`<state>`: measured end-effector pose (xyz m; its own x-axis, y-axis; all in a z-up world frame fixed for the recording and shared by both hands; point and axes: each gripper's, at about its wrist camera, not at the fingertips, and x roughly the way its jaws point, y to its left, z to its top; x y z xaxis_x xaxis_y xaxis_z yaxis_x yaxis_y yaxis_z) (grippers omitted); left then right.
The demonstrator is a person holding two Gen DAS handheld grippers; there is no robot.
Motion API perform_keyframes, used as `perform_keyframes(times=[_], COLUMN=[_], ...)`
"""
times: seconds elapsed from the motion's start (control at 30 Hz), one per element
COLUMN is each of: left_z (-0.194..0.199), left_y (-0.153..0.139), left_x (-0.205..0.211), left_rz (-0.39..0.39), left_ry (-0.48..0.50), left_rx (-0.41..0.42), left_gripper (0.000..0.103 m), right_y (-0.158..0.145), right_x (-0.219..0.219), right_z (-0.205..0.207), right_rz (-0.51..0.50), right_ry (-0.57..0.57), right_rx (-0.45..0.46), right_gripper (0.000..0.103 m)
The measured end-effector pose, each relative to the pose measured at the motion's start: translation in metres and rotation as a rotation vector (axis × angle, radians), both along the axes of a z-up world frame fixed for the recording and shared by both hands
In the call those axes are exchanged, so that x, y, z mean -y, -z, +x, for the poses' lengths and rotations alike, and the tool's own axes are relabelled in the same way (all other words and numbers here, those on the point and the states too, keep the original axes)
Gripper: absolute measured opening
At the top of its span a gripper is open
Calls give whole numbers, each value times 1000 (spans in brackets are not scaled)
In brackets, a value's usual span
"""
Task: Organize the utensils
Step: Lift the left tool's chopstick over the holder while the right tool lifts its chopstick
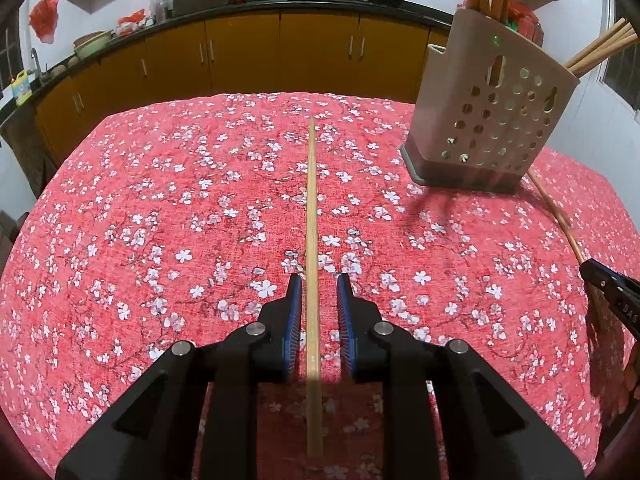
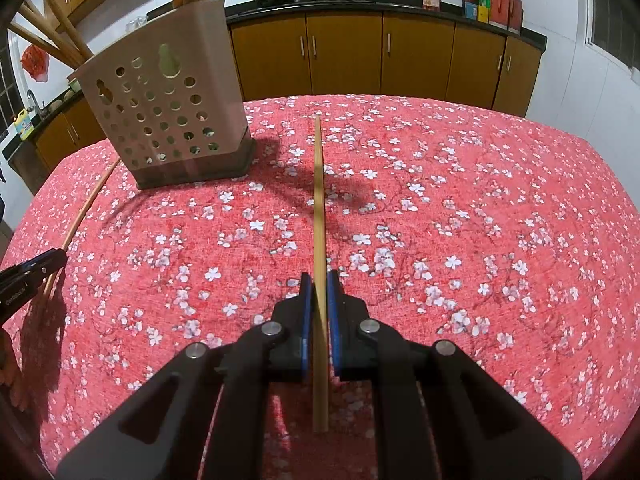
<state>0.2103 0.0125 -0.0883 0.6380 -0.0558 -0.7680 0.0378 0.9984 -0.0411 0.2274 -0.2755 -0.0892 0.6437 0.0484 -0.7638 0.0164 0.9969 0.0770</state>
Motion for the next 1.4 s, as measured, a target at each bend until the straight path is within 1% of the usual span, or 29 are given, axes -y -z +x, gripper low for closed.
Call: perform_keyframes(times=[0.2,0.43,0.47,0.53,0.6,0.67,0.83,0.93,1.07,1.3,1.33,1.4], left_z=[-3,-15,-15,-16,-16,-19,-33,-37,-39,-36,-37,-39], left_y=[-1,-2,-2,-2,-3,-6,-30,-43,-51,-50,-52,-58], left_x=[-4,-4,-4,-4,-4,-5,-10,-12,-12,-17,-18,-17], left_rz=[-17,5,9,16,25,20,13,5,-5,-19,-21,-28], left_ry=[-8,5,7,10,18,25,26,29,28,14,10,7], left_rx=[0,-1,-1,-2,-8,-16,40,68,82,68,73,92], left_gripper=[20,18,17,10,8,8,8,8,8,8,8,8], right_y=[0,0,0,0,-1,-8,-38,-52,-58,-55,-57,-70], right_x=[-1,0,0,1,2,3,9,12,11,11,12,15], right_z=[0,-3,-4,-4,-6,-12,-27,-33,-35,-33,-33,-38], right_rz=[-5,5,8,14,12,24,43,44,40,34,33,44], right_ry=[4,11,11,14,13,14,24,28,30,31,34,44], right_rx=[-1,-1,-1,0,4,30,118,152,162,155,164,212], right_gripper=[10,10,10,9,8,8,8,8,8,8,8,8])
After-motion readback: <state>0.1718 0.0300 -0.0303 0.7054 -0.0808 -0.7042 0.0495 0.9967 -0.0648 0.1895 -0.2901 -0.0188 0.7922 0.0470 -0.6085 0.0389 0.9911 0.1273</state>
